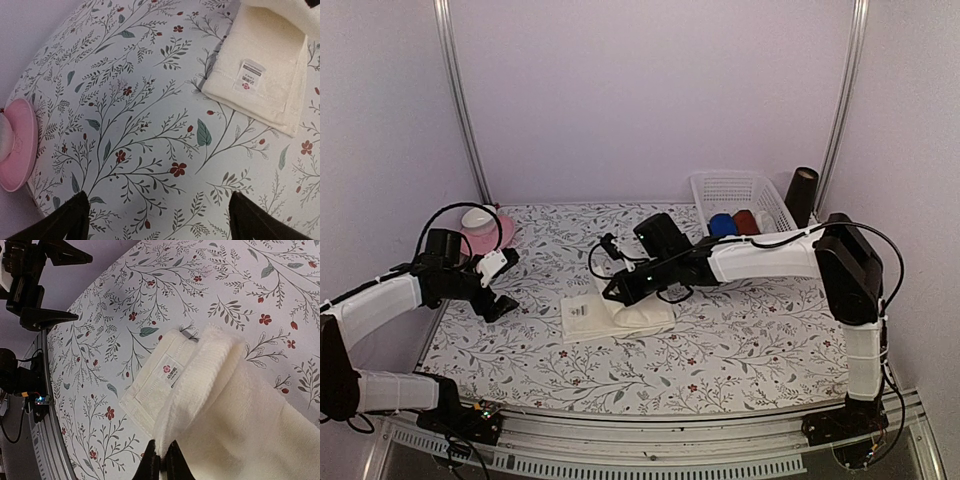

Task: Roll the towels
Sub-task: Fold the towel at the center of the board.

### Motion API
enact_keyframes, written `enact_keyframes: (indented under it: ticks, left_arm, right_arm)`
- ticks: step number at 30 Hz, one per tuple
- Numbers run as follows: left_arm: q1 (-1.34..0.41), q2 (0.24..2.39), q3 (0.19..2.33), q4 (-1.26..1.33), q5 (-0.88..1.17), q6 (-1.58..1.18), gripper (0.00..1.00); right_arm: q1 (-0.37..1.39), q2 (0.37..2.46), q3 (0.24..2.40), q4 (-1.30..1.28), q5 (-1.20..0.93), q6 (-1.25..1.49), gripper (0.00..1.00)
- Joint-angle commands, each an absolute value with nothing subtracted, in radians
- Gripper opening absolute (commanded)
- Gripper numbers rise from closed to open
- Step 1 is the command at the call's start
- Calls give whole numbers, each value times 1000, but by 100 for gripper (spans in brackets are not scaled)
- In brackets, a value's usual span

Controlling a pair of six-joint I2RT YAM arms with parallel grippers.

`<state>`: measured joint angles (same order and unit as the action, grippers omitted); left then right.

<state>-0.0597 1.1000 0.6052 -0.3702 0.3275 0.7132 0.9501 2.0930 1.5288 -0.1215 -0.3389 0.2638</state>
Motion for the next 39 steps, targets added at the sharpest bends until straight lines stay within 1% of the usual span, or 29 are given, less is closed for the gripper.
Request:
enact_keyframes:
  ticks: [1,9,16,23,24,28,30,32,35,39]
  left_arm:
    - [-75,1108,592,-347,332,711,97]
    - [-74,1112,595,-347,334,710,97]
    - [-75,1118,594,-347,335,710,97]
    - [-75,1118,593,-347,336,710,97]
    - [-74,1118,593,-347,335,710,97]
    - [-75,1118,593,-347,339,711,97]
    - [-77,1120,594,-347,341,711,97]
    - [-76,1120,597,-347,342,707,97]
    - [-82,1123,613,-351,354,701,97]
    - [-121,1148,662,-358,366,678,97]
  right_arm:
    - [965,2118,1560,-97,-376,249,2]
    - [971,2160,1575,-97,-387,244,2]
    - [986,2196,1608,-91,-342,244,3]
    - [995,2234,1633,-82,-342,247,3]
    - [997,2239,1637,-78,-342,248,5]
    - [1009,2249,1645,-54,-372,245,27]
    - [1015,2248,1652,-47,-399,233,35]
    - [1017,2232,1646,-33,-427,228,38]
    - [1014,2187,1613,-28,-400,218,40]
    - [981,2087,1507,-28,-345,210,37]
